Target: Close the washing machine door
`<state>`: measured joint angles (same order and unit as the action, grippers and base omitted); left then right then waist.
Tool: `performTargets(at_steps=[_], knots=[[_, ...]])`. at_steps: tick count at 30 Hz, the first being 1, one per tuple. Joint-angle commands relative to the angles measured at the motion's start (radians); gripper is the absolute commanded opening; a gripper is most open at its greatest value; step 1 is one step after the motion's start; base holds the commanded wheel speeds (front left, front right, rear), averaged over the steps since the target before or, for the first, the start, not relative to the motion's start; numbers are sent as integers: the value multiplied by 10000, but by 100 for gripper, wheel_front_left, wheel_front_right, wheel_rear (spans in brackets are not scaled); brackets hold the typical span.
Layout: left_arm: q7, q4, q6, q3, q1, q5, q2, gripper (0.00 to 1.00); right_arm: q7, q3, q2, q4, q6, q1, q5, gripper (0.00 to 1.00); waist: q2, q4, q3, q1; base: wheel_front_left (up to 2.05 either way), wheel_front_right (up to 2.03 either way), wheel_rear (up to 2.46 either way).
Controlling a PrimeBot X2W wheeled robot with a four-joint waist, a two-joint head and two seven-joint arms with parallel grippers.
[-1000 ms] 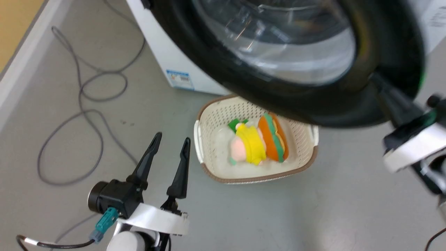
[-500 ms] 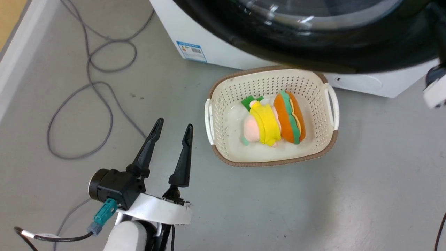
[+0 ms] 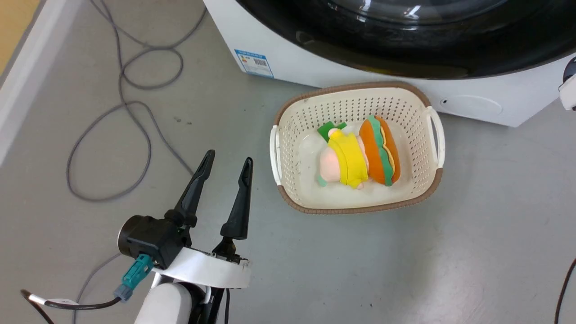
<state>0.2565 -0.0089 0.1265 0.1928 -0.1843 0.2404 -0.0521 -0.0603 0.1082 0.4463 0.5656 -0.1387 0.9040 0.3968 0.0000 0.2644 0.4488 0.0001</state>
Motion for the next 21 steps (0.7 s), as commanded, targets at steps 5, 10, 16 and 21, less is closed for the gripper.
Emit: performTargets(at_steps=[5, 10, 16, 21], knots=[[53, 77, 42, -126, 109, 28, 17, 100, -457, -82, -61, 350, 80, -94, 137, 0, 0, -198, -549, -1, 0, 0, 0], [53, 273, 42, -147, 316, 6, 18, 100, -1013, 180, -213, 393, 80, -927, 455, 0, 0, -461, -1409, -1, 0, 0, 0], [53, 661, -14, -460, 746, -224, 18, 100, -1603, 411, -306, -300, 80, -2788, 843, 0, 0, -854, -2662, -1, 0, 0, 0], [53, 723, -283, -876, 1199, -233, 18, 100, -1875, 121, -628, -1438, 80, -4408, 724, 0, 0, -1336, -3344, -1, 0, 0, 0]])
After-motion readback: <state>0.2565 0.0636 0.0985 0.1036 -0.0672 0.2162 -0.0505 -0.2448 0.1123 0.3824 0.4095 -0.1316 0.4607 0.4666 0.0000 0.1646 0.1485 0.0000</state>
